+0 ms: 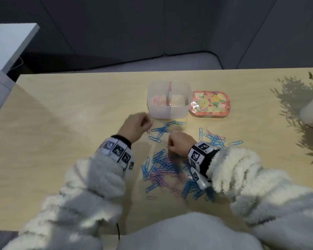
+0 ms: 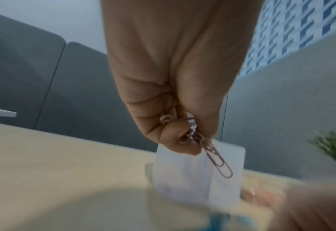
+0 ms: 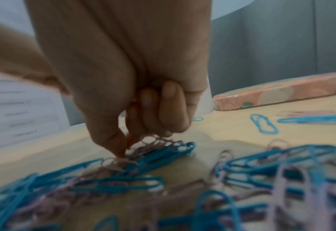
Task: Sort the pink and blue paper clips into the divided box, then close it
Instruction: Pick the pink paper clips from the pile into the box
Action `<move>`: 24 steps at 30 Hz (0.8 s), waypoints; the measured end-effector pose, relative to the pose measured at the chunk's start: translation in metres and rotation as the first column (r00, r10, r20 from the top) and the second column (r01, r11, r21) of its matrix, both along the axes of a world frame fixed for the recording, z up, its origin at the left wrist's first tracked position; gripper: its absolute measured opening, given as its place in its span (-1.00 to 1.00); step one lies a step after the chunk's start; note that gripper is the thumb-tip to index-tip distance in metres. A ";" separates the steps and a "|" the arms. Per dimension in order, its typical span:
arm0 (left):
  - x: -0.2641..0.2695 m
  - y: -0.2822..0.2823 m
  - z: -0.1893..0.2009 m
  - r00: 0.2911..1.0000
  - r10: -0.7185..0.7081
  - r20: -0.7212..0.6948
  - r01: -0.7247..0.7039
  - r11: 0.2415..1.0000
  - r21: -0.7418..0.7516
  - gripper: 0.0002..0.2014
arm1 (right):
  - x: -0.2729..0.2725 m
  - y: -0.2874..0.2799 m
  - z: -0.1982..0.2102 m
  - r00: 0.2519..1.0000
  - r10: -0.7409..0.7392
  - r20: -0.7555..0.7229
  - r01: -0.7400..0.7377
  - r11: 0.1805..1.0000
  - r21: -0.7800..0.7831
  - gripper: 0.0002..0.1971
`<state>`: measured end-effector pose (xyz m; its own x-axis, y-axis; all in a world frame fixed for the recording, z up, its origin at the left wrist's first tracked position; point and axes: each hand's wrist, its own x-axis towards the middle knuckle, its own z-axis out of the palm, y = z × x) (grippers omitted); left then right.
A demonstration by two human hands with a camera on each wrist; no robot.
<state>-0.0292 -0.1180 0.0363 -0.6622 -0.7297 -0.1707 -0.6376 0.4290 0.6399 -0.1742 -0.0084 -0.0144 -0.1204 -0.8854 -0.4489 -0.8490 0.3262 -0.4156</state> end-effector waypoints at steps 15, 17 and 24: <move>-0.078 -0.063 -0.002 0.922 0.291 -0.256 -0.220 0.936 0.273 -0.73 | -0.052 -0.033 0.060 0.678 -0.418 0.605 0.627 0.758 -0.179 -0.81; -0.071 -0.059 0.003 0.888 0.324 -0.326 -0.220 0.922 0.318 -0.77 | -0.051 -0.056 0.067 0.586 -0.431 0.686 0.698 0.699 -0.158 -0.82; -0.021 -0.013 -0.006 0.877 0.307 -0.370 -0.249 0.948 0.197 -0.78 | -0.033 -0.107 0.074 0.525 -0.361 0.770 0.651 0.754 -0.090 -0.67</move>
<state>-0.0497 -0.1309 0.0299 -0.4687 -0.8817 -0.0538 -0.4033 0.1594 0.9011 -0.2069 -0.1153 0.0599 -0.3938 -0.8702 -0.2961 -0.0058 0.3244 -0.9459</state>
